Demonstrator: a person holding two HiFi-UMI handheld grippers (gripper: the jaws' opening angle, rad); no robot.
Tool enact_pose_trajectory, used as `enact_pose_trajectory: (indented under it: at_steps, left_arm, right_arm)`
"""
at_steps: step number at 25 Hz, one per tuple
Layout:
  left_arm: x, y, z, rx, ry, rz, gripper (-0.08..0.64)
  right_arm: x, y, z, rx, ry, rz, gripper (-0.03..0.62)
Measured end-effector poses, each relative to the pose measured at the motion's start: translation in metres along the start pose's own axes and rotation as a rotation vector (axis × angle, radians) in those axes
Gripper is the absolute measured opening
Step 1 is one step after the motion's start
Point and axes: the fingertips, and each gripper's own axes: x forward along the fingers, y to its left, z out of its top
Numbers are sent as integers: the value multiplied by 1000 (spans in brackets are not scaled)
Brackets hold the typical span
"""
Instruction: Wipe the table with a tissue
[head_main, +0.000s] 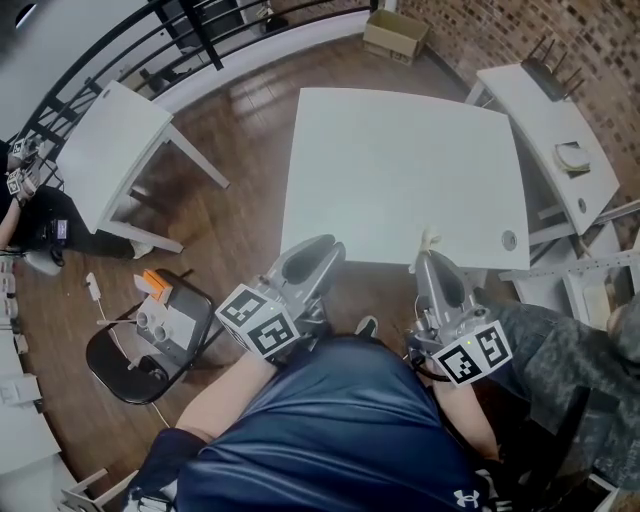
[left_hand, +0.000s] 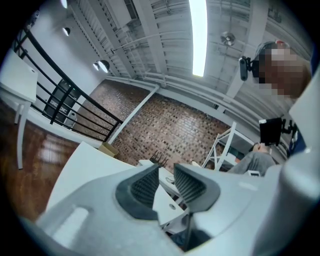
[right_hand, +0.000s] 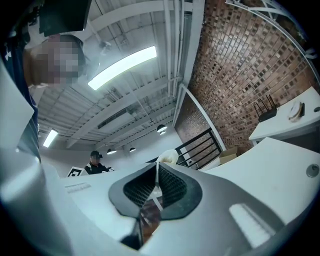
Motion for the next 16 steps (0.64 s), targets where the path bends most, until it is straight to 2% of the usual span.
enact_pose_trajectory:
  at_steps: [16]
  left_arm:
    - [-3, 23, 5, -28, 6, 8, 95]
  right_arm:
    - [23, 5, -8, -3, 20, -7, 18]
